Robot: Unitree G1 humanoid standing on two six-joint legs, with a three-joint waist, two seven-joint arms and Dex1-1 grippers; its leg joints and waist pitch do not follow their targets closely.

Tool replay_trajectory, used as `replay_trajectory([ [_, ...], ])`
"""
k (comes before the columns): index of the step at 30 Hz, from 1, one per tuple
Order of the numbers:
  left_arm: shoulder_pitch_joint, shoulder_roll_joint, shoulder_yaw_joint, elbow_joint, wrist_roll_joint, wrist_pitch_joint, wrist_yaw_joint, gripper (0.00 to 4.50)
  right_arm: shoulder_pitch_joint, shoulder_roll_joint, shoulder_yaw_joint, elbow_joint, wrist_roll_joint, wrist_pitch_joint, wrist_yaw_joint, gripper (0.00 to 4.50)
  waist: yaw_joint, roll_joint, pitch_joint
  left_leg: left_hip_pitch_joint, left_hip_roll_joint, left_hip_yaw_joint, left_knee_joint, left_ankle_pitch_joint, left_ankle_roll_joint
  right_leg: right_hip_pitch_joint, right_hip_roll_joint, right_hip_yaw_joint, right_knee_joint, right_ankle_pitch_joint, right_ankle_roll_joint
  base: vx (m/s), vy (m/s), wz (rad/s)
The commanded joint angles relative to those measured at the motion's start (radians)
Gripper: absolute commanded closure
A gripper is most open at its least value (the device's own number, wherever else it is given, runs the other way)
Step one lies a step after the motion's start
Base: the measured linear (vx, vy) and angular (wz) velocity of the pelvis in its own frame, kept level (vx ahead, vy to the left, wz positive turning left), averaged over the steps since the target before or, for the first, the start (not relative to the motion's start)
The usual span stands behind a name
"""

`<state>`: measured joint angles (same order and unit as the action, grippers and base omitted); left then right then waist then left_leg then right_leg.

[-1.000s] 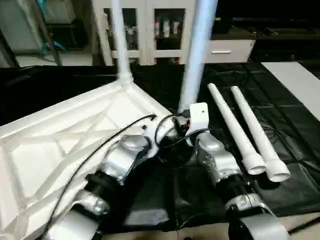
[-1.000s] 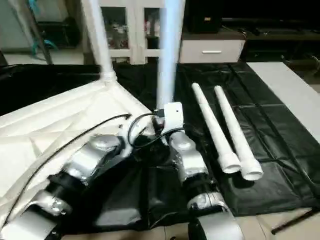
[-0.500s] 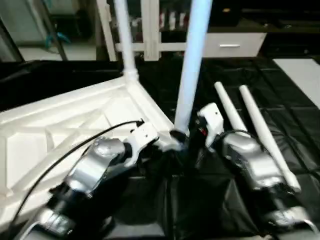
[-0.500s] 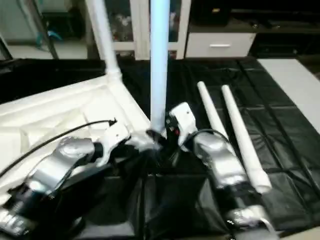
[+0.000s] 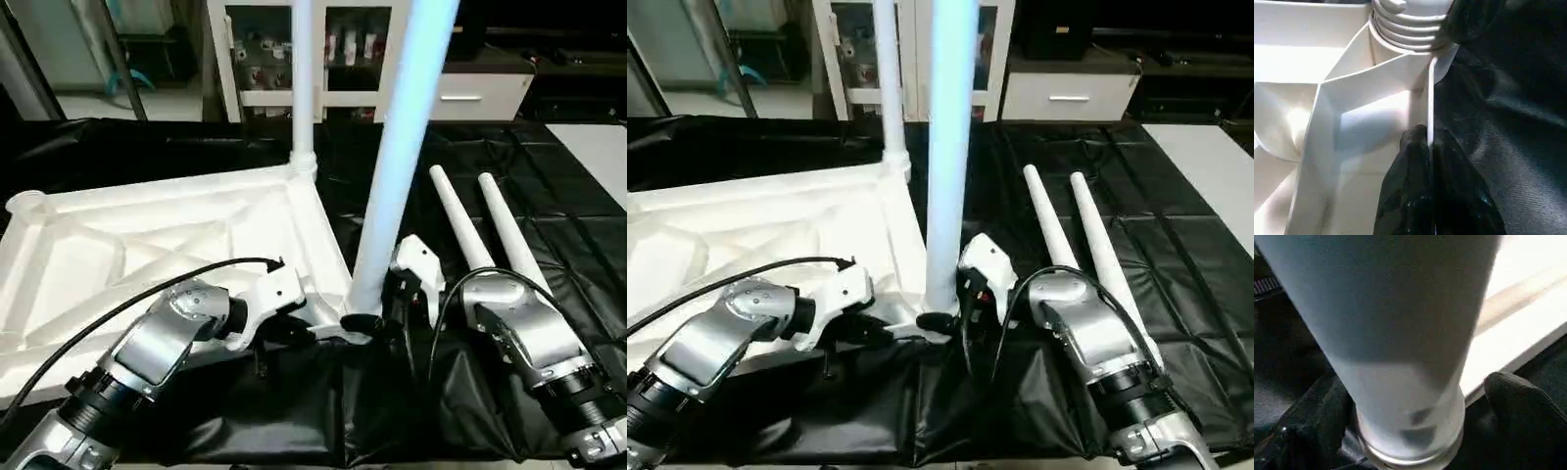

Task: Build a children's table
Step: Rotate leg to tighten

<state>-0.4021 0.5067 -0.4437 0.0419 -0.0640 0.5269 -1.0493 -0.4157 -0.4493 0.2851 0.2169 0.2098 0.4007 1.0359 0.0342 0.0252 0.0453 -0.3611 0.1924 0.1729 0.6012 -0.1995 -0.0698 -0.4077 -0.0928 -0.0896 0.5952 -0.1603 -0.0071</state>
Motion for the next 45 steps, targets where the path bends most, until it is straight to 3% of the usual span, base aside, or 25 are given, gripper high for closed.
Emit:
replay_trajectory([
  [1,0.003,0.004,-0.016,-0.027,-0.011,0.012,-0.027,4.50,-0.005,-0.005,0.013,0.000,-0.009,-0.006,0.014,0.20,-0.003,-0.007,-0.054,0.006,0.033,-0.009,-0.080,-0.277,0.016,0.048,-0.048,0.049,-0.079,-0.374,-0.178,0.000,0.000,0.00],
  [7,0.002,0.011,-0.013,-0.018,-0.008,0.005,-0.028,4.50,-0.009,-0.004,0.014,0.012,-0.013,-0.014,0.024,0.75,-0.001,-0.004,-0.061,0.002,0.032,-0.007,-0.075,-0.203,0.036,0.053,-0.046,0.050,-0.066,-0.254,-0.216,0.000,0.000,0.00],
  [9,-0.004,0.005,-0.014,-0.006,-0.004,0.003,-0.024,4.50,-0.014,-0.002,0.014,0.027,-0.019,-0.021,0.024,0.86,-0.002,-0.001,-0.060,0.002,0.032,-0.006,-0.075,-0.216,0.037,0.052,-0.046,0.049,-0.068,-0.261,-0.219,0.000,0.000,0.00],
  [12,-0.007,0.000,-0.014,-0.004,-0.003,0.006,-0.023,4.50,-0.015,0.001,0.014,0.032,-0.026,-0.027,0.024,1.24,-0.002,-0.008,-0.057,0.003,0.032,-0.007,-0.076,-0.247,0.031,0.052,-0.048,0.049,-0.074,-0.332,-0.202,0.000,0.000,0.00],
  [13,-0.007,0.000,-0.013,-0.004,-0.002,0.007,-0.022,4.50,-0.014,0.002,0.013,0.029,-0.025,-0.024,0.025,1.30,-0.004,-0.018,-0.057,0.002,0.033,-0.007,-0.077,-0.248,0.032,0.051,-0.047,0.049,-0.076,-0.346,-0.192,0.000,0.000,0.00],
  [16,0.000,0.002,-0.004,-0.015,-0.003,0.015,-0.014,4.50,-0.012,0.007,0.015,0.027,-0.027,-0.023,0.027,1.60,-0.002,-0.015,-0.057,0.002,0.033,-0.008,-0.077,-0.242,0.031,0.050,-0.048,0.049,-0.074,-0.346,-0.189,0.000,0.000,0.00],
  [21,0.012,-0.004,0.015,-0.020,-0.010,0.022,0.008,4.50,-0.028,0.031,0.004,0.072,-0.039,-0.041,-0.014,1.73,-0.003,-0.016,-0.059,0.002,0.033,-0.007,-0.076,-0.226,0.033,0.050,-0.048,0.050,-0.070,-0.317,-0.199,0.000,0.000,0.00],
  [22,0.010,-0.017,0.023,-0.011,-0.009,0.026,0.028,4.50,-0.041,0.050,-0.009,0.104,-0.051,-0.042,-0.064,1.75,-0.005,-0.010,-0.058,0.001,0.033,-0.008,-0.077,-0.231,0.027,0.050,-0.048,0.049,-0.071,-0.313,-0.203,0.000,0.000,0.00],
  [25,-0.015,-0.081,0.054,0.035,-0.012,0.038,0.099,4.50,-0.067,0.099,-0.048,0.173,-0.068,-0.027,-0.189,1.77,-0.012,-0.019,-0.055,-0.003,0.028,-0.011,-0.079,-0.259,0.014,0.052,-0.048,0.045,-0.076,-0.378,-0.185,0.000,0.000,0.00],
  [27,-0.038,-0.119,0.075,0.079,-0.008,0.039,0.151,4.50,-0.080,0.130,-0.067,0.205,-0.072,-0.018,-0.253,1.77,-0.015,-0.016,-0.055,0.006,0.026,-0.008,-0.074,-0.274,0.006,0.043,-0.048,0.046,-0.086,-0.429,-0.169,0.000,0.000,0.00],
  [31,-0.083,-0.196,0.106,0.172,0.010,0.046,0.262,4.50,-0.098,0.201,-0.099,0.255,-0.079,0.002,-0.389,1.78,-0.016,-0.017,-0.058,0.004,0.026,-0.008,-0.076,-0.259,0.007,0.046,-0.046,0.046,-0.084,-0.386,-0.167,0.000,0.000,0.00],
  [33,-0.139,-0.278,0.139,0.273,0.029,0.057,0.388,4.50,-0.132,0.293,-0.141,0.338,-0.096,0.017,-0.585,1.78,-0.017,-0.017,-0.056,0.005,0.023,-0.007,-0.076,-0.257,0.004,0.043,-0.046,0.046,-0.086,-0.391,-0.168,0.000,0.000,0.00],
  [34,-0.159,-0.303,0.152,0.311,0.037,0.058,0.438,4.50,-0.147,0.320,-0.156,0.372,-0.105,0.017,-0.659,1.78,-0.018,-0.015,-0.059,0.006,0.022,-0.008,-0.076,-0.254,-0.003,0.044,-0.047,0.045,-0.085,-0.394,-0.167,0.000,0.000,0.00],
  [35,-0.178,-0.320,0.159,0.345,0.047,0.051,0.475,4.50,-0.162,0.344,-0.171,0.404,-0.110,0.016,-0.725,1.78,-0.016,0.006,-0.059,0.009,0.022,-0.011,-0.075,-0.254,-0.012,0.043,-0.049,0.045,-0.084,-0.388,-0.170,0.000,0.000,0.00],
  [36,-0.185,-0.326,0.161,0.357,0.051,0.048,0.488,4.50,-0.168,0.353,-0.176,0.416,-0.111,0.016,-0.748,1.78,-0.021,-0.005,-0.059,0.011,0.022,-0.010,-0.075,-0.275,-0.018,0.041,-0.046,0.043,-0.089,-0.394,-0.167,0.000,0.000,0.00],
  [40,-0.260,-0.388,0.155,0.495,0.104,-0.040,0.597,4.50,-0.252,0.468,-0.237,0.567,-0.128,-0.030,-1.036,1.78,-0.017,0.001,-0.064,0.010,0.021,-0.010,-0.077,-0.266,-0.013,0.043,-0.048,0.044,-0.086,-0.360,-0.164,0.000,0.000,0.00],
  [42,-0.259,-0.391,0.146,0.491,0.103,-0.049,0.586,4.50,-0.263,0.485,-0.236,0.578,-0.134,-0.045,-1.049,1.78,-0.015,-0.007,-0.064,0.008,0.021,-0.009,-0.079,-0.268,-0.010,0.044,-0.048,0.044,-0.087,-0.357,-0.160,0.000,0.000,0.00],
  [45,-0.262,-0.390,0.141,0.498,0.110,-0.061,0.574,4.50,-0.276,0.495,-0.250,0.589,-0.138,-0.068,-1.055,1.78,-0.014,-0.003,-0.061,0.007,0.021,-0.009,-0.081,-0.286,-0.006,0.044,-0.048,0.044,-0.088,-0.369,-0.148,0.000,0.000,0.00],
])
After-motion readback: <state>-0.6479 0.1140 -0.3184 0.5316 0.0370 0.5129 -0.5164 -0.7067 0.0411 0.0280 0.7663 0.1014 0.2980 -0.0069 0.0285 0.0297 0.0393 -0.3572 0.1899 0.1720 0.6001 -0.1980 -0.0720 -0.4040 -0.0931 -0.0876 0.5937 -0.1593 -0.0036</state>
